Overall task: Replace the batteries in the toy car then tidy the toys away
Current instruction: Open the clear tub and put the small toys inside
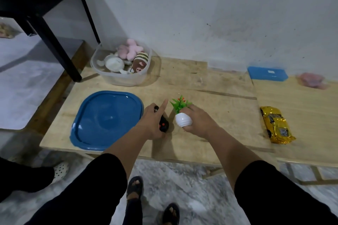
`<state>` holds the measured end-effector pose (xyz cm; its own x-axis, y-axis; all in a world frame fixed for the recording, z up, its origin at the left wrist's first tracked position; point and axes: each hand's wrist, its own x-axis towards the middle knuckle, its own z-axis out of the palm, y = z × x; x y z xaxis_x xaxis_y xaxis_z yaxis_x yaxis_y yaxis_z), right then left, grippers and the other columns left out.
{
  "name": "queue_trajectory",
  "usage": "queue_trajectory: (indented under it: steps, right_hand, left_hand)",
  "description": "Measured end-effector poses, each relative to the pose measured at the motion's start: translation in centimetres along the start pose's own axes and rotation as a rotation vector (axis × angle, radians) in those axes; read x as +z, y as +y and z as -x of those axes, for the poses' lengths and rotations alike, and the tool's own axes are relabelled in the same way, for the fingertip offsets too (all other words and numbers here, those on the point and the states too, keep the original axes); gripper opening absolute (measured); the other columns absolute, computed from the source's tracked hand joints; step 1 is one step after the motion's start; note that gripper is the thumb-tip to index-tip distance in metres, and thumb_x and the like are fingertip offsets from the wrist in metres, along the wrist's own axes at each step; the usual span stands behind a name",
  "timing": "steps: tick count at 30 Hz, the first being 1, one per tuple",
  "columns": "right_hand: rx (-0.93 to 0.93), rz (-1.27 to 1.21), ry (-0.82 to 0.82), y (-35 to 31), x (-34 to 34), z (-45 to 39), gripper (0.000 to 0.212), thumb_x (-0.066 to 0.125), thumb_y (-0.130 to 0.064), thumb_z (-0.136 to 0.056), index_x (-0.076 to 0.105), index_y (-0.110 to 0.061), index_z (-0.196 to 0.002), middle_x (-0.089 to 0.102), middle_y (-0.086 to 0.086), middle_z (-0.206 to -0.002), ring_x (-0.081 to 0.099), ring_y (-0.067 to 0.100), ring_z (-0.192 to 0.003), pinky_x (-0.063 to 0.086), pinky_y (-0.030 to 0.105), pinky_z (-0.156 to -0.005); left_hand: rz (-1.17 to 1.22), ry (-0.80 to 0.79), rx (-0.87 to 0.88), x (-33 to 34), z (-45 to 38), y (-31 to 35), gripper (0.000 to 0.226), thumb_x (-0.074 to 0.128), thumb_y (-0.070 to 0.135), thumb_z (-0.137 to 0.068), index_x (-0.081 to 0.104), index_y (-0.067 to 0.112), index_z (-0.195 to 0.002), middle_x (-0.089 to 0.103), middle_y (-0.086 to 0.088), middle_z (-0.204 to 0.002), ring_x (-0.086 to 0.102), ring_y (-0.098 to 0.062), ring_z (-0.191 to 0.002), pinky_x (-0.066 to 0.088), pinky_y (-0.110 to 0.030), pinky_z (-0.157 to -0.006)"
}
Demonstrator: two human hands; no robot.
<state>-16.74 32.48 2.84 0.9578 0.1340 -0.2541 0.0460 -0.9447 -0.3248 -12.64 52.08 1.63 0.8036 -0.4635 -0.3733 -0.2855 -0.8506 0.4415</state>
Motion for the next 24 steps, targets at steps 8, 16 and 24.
queue_trajectory:
  steps: [8, 16, 24]
  right_hand:
    - [-0.17, 0.095, 0.11, -5.4, -5.7, -6.6, 0.06, 0.07, -0.026, -0.073, 0.047, -0.024, -0.129, 0.043, 0.004, -0.136, 0.045, 0.033, -0.117, 0.046, 0.045, -0.089]
    - [-0.27, 0.277, 0.147, -12.6, -8.7, -16.8, 0.052, 0.061, -0.026, -0.083, 0.044, -0.026, -0.132, 0.037, -0.003, -0.144, 0.039, 0.028, -0.127, 0.043, 0.038, -0.091]
    - [-0.253, 0.246, 0.022, -14.9, -7.1, -24.7, 0.057, 0.061, -0.009, -0.082, 0.042, -0.026, -0.132, 0.038, -0.003, -0.142, 0.038, 0.024, -0.127, 0.038, 0.035, -0.09]
  left_hand:
    - [0.008, 0.306, 0.079, -9.0, 0.4, -2.8, 0.136, 0.086, 0.036, -0.058, -0.016, 0.036, -0.147, 0.027, -0.012, -0.133, 0.028, -0.029, -0.122, 0.038, -0.038, -0.102]
    - [-0.028, 0.349, 0.012, -17.0, -3.3, -10.5, 0.139, 0.087, 0.041, -0.056, -0.019, 0.035, -0.146, 0.024, -0.013, -0.14, 0.028, -0.032, -0.129, 0.034, -0.04, -0.107]
    - [-0.035, 0.224, -0.046, -20.7, -8.8, -16.4, 0.136, 0.084, 0.043, -0.062, -0.024, 0.037, -0.144, 0.018, -0.015, -0.148, 0.017, -0.032, -0.138, 0.026, -0.043, -0.113]
